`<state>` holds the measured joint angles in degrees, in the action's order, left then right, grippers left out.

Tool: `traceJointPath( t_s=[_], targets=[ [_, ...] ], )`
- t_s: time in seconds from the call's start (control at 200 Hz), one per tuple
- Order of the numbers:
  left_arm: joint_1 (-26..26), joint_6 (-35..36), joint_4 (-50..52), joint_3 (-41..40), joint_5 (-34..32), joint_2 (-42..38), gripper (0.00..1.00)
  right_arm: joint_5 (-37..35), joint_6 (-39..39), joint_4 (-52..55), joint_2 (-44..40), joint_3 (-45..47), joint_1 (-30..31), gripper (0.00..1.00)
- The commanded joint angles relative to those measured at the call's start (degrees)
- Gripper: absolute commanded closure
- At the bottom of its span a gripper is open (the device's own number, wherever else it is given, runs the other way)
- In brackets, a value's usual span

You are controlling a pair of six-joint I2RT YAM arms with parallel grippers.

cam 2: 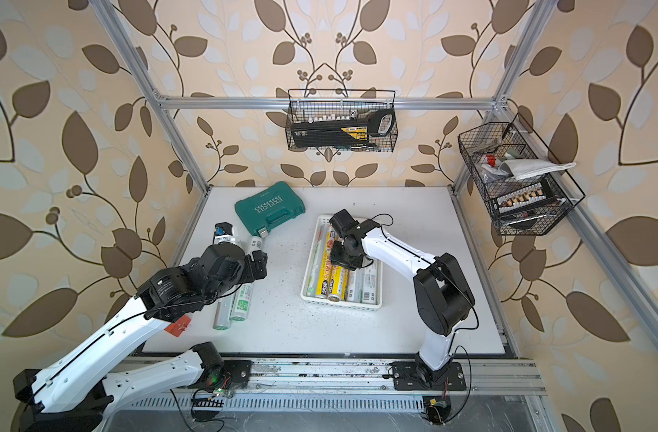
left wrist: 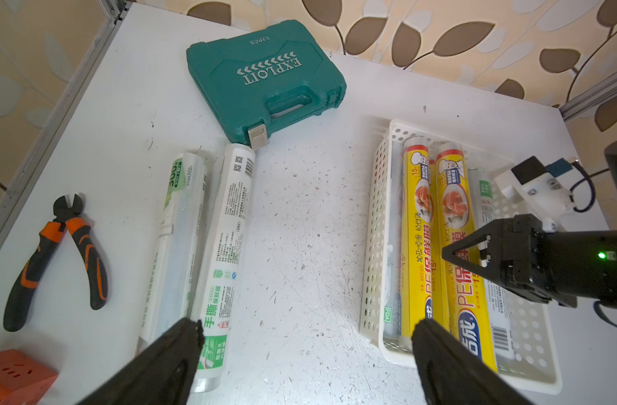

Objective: Put the plastic wrap into the basket
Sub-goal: Place the plastic wrap in the basket.

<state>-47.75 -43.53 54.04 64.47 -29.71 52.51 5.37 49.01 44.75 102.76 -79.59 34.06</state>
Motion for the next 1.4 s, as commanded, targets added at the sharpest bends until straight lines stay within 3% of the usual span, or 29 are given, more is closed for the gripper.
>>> traceJointPath(
  t_s=[0.0, 0.4, 0.725, 1.22, 1.395],
  targets=[
    [-0.59, 0.29, 0.54, -0.02, -1.15, 0.11, 0.01, -2.18, -1.08, 0.5, 1.69, -2.66, 0.26, 0.77],
    [-0.6, 0.81, 0.12, 0.56, -0.68, 1.26, 0.01, -4.57, -3.31, 2.14, 6.39, -5.44, -0.17, 0.75],
    [-0.59, 1.16, -0.27, 0.92, -0.91, 2.33, 0.01, -4.44, -3.65, 2.5, 5.52, -5.14, -0.22, 0.45],
    [-0.08, 0.52, -4.14, -1.83, -5.16, 6.68, 0.01, -4.72, -7.61, 3.7, -11.09, 0.74, -1.03, 0.41],
    [4.6, -0.58, -6.47, -4.4, -3.49, 9.9, 0.01, -5.41, -10.25, 2.76, -19.17, 5.02, -1.19, 0.36]
  ],
)
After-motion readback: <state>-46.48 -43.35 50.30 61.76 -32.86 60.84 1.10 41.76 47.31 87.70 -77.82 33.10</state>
